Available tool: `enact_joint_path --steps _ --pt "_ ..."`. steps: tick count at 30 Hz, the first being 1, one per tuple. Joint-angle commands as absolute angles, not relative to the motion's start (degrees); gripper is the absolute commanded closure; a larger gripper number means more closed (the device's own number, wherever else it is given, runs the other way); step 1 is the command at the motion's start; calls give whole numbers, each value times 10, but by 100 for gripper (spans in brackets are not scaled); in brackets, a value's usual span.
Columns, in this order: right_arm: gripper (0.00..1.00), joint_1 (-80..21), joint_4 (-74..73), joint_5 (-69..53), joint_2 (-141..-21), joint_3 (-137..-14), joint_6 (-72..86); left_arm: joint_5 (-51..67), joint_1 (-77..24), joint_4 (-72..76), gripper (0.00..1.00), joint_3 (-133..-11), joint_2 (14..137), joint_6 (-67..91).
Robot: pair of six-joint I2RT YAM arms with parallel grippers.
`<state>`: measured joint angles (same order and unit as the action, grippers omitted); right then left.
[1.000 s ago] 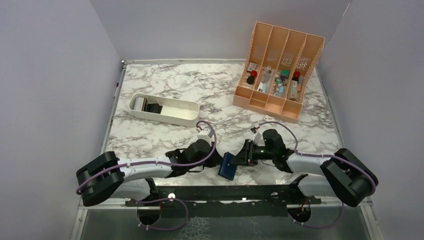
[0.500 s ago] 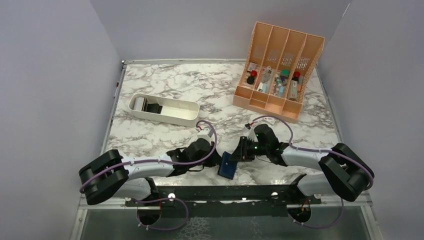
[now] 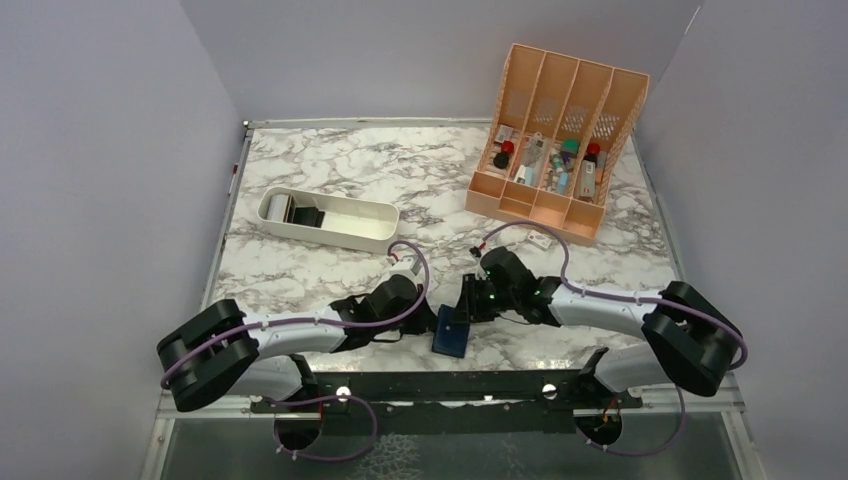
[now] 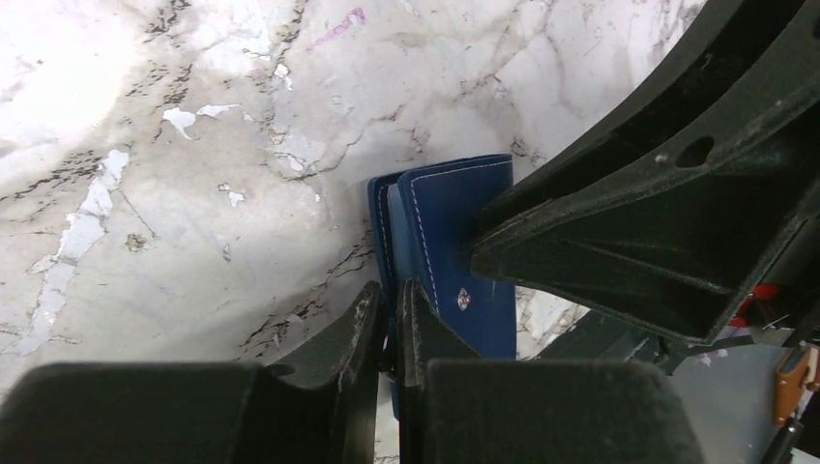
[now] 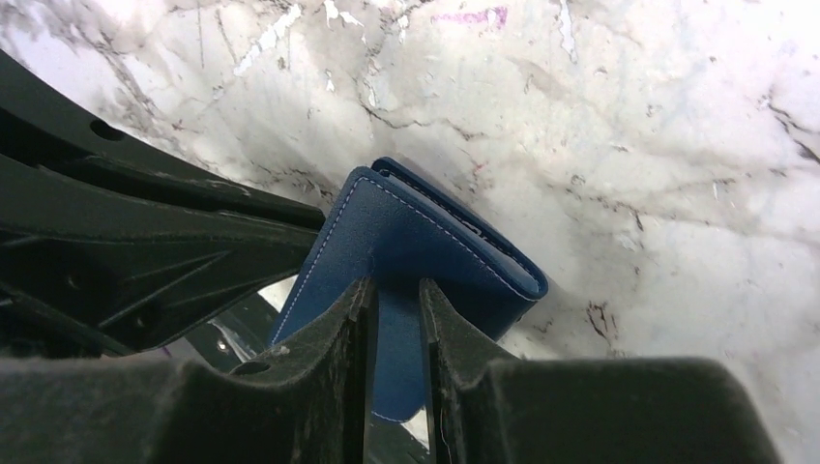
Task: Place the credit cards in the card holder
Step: Close the card holder at the center of the board.
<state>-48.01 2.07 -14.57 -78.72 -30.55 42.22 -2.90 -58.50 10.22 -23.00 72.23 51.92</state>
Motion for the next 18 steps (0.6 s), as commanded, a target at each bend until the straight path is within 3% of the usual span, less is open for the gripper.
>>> enact_joint_path --steps 1,7,13,18 --pt "73 -499 -86 -82 -755 -322 399 -13 -578 125 93 -228 698 525" --pt "75 -526 -82 -97 -726 -327 414 -5 -574 130 93 -230 702 526" --pt "75 -556 -61 -96 -773 -336 426 2 -574 136 90 -224 708 534" --pt "75 -565 -89 -63 -833 -354 424 3 -573 120 81 -225 686 537"
